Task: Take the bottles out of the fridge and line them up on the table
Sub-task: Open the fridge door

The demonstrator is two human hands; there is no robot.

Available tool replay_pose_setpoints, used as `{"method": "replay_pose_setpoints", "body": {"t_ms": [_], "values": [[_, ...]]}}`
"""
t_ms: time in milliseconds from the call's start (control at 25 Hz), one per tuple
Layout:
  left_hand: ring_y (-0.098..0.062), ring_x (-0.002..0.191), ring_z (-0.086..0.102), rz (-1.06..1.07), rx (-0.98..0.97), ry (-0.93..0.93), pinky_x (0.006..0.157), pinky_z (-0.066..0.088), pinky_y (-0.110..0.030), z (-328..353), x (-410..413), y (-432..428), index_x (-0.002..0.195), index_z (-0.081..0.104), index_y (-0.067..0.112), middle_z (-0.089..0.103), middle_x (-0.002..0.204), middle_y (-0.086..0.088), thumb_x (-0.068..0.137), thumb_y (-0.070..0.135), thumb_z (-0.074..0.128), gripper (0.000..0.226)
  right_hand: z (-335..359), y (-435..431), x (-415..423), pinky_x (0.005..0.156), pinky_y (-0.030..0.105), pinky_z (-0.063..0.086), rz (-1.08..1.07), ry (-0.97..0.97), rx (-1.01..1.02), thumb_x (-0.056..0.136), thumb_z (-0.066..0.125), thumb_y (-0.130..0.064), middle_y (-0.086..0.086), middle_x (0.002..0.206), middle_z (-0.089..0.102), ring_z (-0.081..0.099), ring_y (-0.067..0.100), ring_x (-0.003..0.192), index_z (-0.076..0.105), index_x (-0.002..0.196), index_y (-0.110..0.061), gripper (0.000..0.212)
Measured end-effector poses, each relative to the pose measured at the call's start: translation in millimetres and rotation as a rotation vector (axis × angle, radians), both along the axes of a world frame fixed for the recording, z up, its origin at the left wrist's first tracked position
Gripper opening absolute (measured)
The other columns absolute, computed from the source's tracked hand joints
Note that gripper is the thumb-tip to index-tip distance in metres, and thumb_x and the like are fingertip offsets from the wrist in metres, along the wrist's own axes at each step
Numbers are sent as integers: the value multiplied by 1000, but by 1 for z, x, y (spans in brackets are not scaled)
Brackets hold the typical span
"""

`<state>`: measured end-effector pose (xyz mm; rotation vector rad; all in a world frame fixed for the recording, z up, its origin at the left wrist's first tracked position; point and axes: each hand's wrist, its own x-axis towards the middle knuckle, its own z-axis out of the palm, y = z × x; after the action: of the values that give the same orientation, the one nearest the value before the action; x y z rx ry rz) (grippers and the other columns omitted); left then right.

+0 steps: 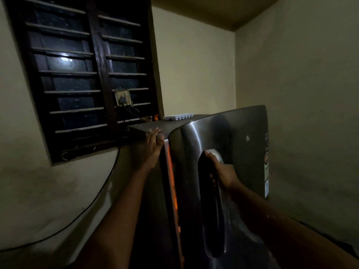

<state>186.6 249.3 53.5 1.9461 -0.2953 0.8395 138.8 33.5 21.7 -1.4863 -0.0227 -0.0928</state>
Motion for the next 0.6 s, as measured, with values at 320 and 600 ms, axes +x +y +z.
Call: {"method": "replay_pose_setpoints", "body": {"t_ms": [320, 600], "values": [[-13, 123, 43, -57, -370, 90, 100, 32, -24, -65, -122, -162, 129, 47, 16, 46, 133, -1, 91, 36, 48, 43, 2, -116, -56, 48, 20, 42, 52, -18, -60, 74, 59, -61, 5, 65, 56, 50, 13, 50, 63, 77, -12, 50], [-19, 128, 36, 6, -416, 17, 107, 26, -24, -92, -177, -308, 133, 40, 3, 37, 138, -13, 86, 26, 59, 56, -19, -219, -105, 105, 31, 38, -32, -172, -105, 77, 48, -69, -7, 127, 56, 52, 10, 117, 56, 124, -25, 65]]}}
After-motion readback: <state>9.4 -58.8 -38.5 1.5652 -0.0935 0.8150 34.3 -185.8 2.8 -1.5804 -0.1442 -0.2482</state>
